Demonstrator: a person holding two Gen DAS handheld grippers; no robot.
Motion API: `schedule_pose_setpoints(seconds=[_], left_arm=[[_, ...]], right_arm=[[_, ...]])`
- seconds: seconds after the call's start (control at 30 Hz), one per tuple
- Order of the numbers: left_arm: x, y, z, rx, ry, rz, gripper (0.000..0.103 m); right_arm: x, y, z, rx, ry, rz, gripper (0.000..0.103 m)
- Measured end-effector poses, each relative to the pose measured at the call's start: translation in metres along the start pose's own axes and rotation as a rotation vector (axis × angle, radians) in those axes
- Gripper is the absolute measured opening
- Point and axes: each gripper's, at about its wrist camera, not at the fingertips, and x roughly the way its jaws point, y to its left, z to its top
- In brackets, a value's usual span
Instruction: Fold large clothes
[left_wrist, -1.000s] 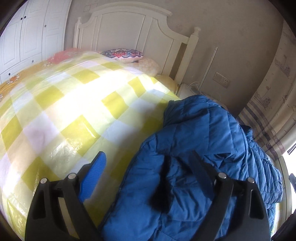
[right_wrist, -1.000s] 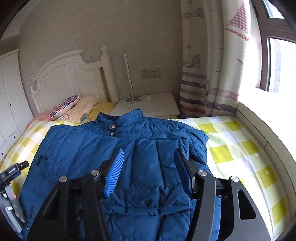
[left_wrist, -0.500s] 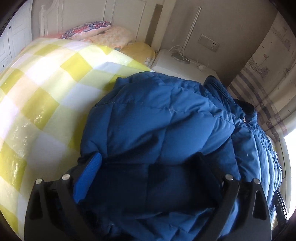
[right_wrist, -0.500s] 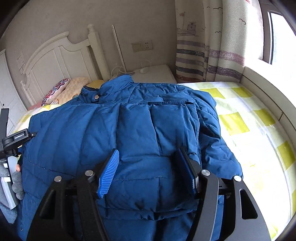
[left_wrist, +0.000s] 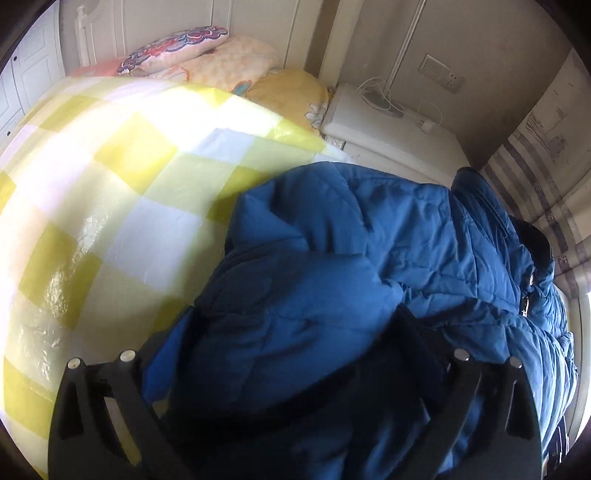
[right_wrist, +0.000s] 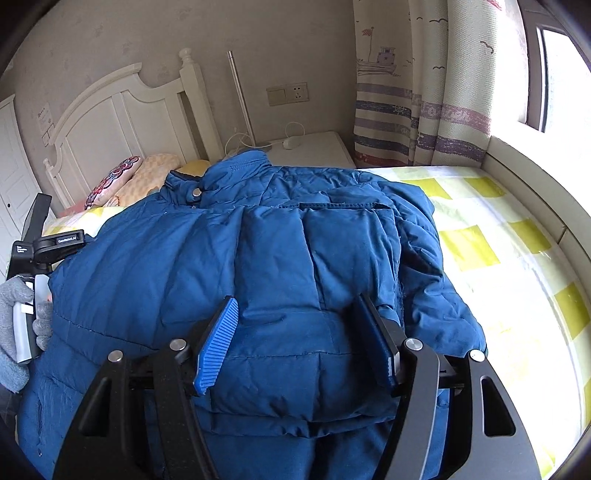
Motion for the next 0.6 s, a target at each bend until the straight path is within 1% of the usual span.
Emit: schedule_pose_setpoints(seconds=[0.07,0.13,0.2,0.27,0.3,0.37,0.43,0.47,0.5,0.53,0.6], left_arm=[[0.003,0.002,0.003,-0.008,0.007,0.004,0.101],[0.001,0.008,0.004,-0.033,-0.001,-0.018,0.101],[-0.015,0.013,0.003,-0.063,-0.059,-0.034,0.1],[-0.046,0.013,-0.001,-0.081,-0.152,-0.035,0.097],[-0.062,0.008,-0.003,-0.075,-0.2,-0.046,0.097],[-0.089,-0.014,-0.009,-0.002,-0.27,-0.074,0.097],[-0.101,-0.042,-0.016,0.111,-0.31,-0.056,0.098],[-0.098,-0.053,-0.019,0.155,-0.307,-0.054,0.098],[-0.09,-0.063,-0.021,0.179,-0.276,-0.059,0.099],[-0.073,-0.065,-0.021,0.18,-0.221,-0.065,0.099],[-0.029,-0.06,-0.029,0.148,-0.084,-0.046,0.1]], right_arm=[[0.0,-0.001,0.0,0.004,-0.002,0.006,0.063],[-0.001,-0.001,0.0,0.008,-0.004,0.01,0.063],[-0.003,-0.003,-0.001,0.015,-0.016,0.015,0.063],[-0.007,-0.006,-0.001,0.029,-0.04,0.027,0.063],[-0.01,-0.007,-0.002,0.039,-0.054,0.033,0.063],[-0.014,-0.012,-0.002,0.058,-0.076,0.036,0.063],[-0.014,-0.014,-0.002,0.07,-0.079,0.04,0.063],[-0.014,-0.015,-0.001,0.073,-0.078,0.041,0.063],[-0.013,-0.015,-0.001,0.075,-0.077,0.04,0.063],[-0.013,-0.016,-0.001,0.075,-0.074,0.04,0.063],[-0.011,-0.016,-0.001,0.075,-0.065,0.044,0.063]])
